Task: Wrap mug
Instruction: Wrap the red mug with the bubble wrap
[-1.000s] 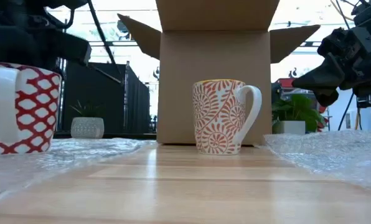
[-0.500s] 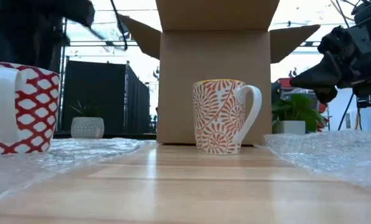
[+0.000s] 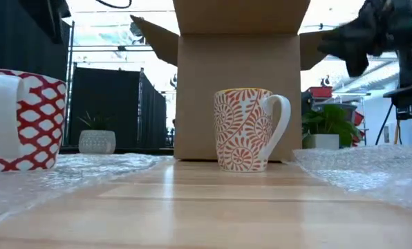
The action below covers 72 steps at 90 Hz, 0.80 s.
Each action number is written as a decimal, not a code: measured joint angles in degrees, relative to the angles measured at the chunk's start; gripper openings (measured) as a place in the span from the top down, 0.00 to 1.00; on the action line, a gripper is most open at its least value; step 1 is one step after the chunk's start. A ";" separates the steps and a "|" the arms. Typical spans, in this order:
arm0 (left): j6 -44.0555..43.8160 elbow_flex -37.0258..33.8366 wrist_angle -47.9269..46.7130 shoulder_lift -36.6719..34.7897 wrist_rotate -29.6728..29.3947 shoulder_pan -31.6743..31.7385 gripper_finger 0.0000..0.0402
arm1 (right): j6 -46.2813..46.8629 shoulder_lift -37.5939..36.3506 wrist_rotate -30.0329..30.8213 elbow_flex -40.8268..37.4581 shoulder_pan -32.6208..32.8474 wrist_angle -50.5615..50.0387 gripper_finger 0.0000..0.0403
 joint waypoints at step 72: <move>-25.05 0.02 34.10 24.53 7.49 -29.62 0.59 | 5.60 1.59 -4.24 3.33 0.09 -4.50 0.65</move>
